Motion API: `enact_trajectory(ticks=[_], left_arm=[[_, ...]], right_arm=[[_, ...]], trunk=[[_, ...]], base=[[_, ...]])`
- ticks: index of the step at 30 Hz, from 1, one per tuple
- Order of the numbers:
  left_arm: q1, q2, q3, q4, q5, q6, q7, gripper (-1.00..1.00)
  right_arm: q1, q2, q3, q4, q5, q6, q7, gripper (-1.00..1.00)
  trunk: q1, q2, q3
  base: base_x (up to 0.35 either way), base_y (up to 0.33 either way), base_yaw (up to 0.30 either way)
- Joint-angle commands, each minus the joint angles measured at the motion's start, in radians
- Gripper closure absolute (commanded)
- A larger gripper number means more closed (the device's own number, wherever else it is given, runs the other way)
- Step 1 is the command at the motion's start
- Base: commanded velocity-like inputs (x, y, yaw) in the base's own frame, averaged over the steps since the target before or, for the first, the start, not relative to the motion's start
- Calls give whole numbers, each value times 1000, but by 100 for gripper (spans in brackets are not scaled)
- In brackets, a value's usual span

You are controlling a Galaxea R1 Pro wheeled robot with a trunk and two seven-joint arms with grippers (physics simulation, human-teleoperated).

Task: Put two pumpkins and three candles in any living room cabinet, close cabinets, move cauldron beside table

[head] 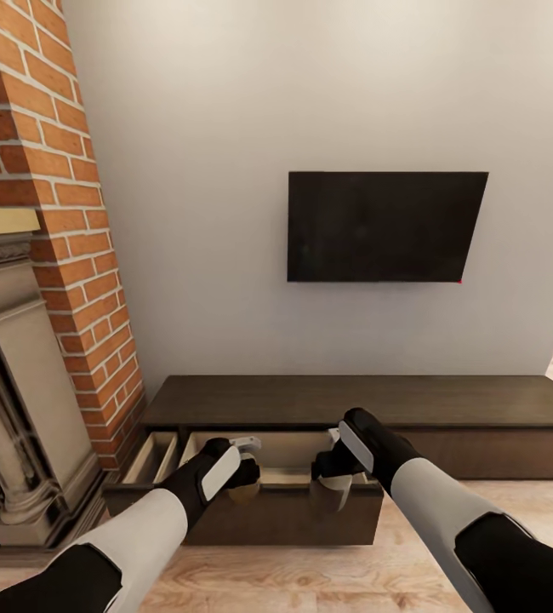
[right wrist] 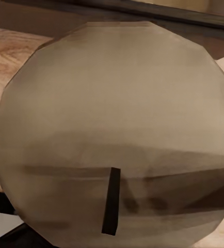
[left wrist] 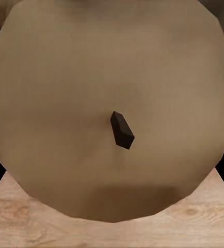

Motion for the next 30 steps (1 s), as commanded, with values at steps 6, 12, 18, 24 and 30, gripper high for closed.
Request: enact_trajectory(ticks=[6, 12, 18, 24, 30], left_arm=[[-1, 0, -9, -2, 10, 2, 8, 100], [-1, 0, -9, -1, 10, 5, 5, 100], [-1, -2, -9, -1, 10, 6, -18, 100], [-1, -3, -9, -1, 10, 7, -48, 100], [-1, -1, -9, 2, 10, 20, -52, 100]], right_arm=[[0, 0, 7, -1, -10, -22, -7, 100], [1, 0, 7, -1, -10, -32, -6, 100], [1, 0, 8, -1, -11, -34, -6, 100], [1, 0, 7, -1, -12, -65, -6, 100], [1, 1, 7, 0, -14, -83, 0, 100]], trunk=[[1, -1, -1], [1, -1, -1], [1, -1, -1], [1, -1, -1], [1, -1, -1]], base=[[327, 0, 0], [335, 0, 0], [332, -41, 0], [310, -179, 0], [122, -81, 0]])
